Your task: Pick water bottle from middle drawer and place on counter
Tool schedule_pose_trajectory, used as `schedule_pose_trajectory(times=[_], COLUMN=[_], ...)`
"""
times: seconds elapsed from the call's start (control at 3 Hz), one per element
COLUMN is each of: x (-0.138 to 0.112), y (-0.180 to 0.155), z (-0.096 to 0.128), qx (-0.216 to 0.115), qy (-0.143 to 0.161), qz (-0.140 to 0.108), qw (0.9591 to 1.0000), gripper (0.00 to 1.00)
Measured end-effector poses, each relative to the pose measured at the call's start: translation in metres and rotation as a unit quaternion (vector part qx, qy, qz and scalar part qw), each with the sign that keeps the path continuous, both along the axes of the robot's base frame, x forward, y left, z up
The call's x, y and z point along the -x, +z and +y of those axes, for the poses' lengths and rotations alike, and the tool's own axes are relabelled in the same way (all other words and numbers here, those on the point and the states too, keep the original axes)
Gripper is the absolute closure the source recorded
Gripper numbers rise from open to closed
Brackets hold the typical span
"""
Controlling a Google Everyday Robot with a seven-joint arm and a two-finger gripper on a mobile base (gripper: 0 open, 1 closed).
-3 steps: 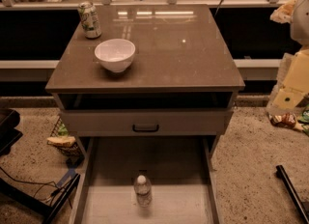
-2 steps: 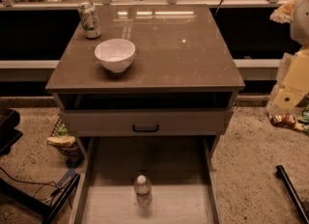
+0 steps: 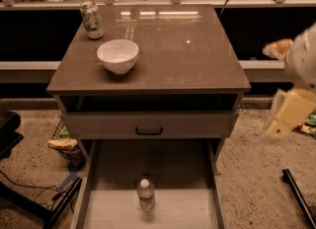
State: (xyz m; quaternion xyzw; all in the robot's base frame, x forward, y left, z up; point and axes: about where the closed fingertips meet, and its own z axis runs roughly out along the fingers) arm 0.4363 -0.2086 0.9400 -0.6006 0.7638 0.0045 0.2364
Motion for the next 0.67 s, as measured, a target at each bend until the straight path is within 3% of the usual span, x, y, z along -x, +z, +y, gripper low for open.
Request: schedule_pose_trajectory(times=[0.33, 0.67], x=[0.011, 0.025], y=[-0.071, -0.158], z=[0.002, 0.026], qx=[-0.080, -0.187], qy=[0.015, 0.020], qz=[-0.002, 0.001], qw=[0.9967, 0.9822], gripper=[0.00, 0.00])
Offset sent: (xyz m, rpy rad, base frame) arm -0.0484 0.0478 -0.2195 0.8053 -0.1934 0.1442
